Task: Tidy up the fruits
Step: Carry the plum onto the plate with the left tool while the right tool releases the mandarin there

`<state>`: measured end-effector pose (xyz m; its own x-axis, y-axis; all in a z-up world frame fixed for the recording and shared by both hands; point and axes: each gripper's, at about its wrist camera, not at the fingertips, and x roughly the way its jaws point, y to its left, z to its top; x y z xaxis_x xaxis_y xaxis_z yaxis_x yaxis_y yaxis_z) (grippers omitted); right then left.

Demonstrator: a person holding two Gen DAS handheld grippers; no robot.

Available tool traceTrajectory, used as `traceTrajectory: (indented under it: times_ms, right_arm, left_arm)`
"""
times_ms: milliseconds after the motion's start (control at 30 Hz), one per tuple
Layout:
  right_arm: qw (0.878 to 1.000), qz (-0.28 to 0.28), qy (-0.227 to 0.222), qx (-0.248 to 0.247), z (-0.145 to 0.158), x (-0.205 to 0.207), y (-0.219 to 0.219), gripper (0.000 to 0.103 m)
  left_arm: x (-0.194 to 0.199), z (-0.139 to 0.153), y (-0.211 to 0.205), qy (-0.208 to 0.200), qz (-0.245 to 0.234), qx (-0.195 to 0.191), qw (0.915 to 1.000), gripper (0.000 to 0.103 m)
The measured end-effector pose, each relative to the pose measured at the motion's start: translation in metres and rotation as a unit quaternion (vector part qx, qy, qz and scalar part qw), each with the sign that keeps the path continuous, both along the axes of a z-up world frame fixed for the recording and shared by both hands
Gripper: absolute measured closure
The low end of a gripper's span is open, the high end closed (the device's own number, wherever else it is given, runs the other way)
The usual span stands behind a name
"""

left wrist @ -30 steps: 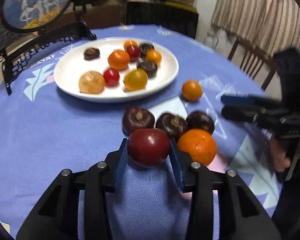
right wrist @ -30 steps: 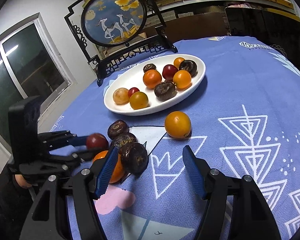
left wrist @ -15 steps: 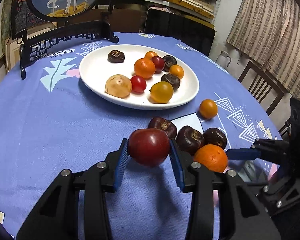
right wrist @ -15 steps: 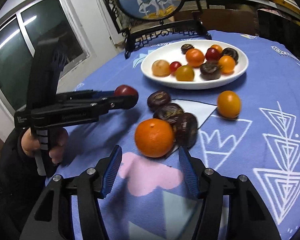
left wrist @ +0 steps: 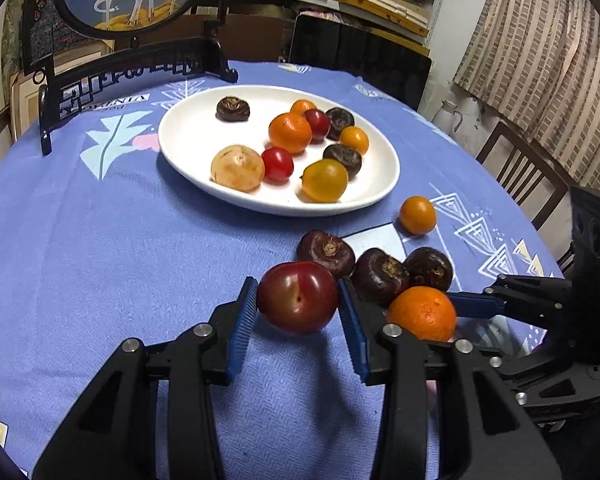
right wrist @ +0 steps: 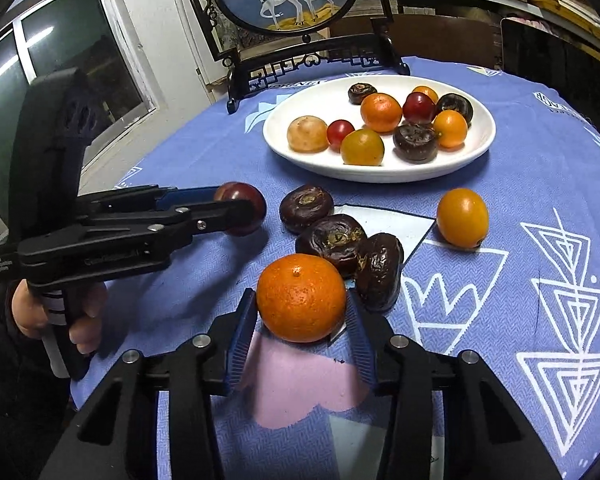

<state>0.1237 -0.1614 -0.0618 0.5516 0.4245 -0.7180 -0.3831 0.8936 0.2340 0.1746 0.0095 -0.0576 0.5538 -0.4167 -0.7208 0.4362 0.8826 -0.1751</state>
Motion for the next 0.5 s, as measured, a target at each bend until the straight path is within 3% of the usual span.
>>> traceTrajectory:
  times_ms: [200,500]
  right_arm:
    - [0.998,0.013,-0.012,0.054,0.008,-0.007,-0.014,0.058]
    - [0.997,0.008,-0.012,0.079,0.014,-0.012,-0.028,0.058]
  left_arm:
    - [-0.002,0.002,0.002,-0.006,0.001,-0.005,1.0,0.063]
    - [-0.006,0.012,0.018,-0.021,0.017,-0.045,0.9986,0.063]
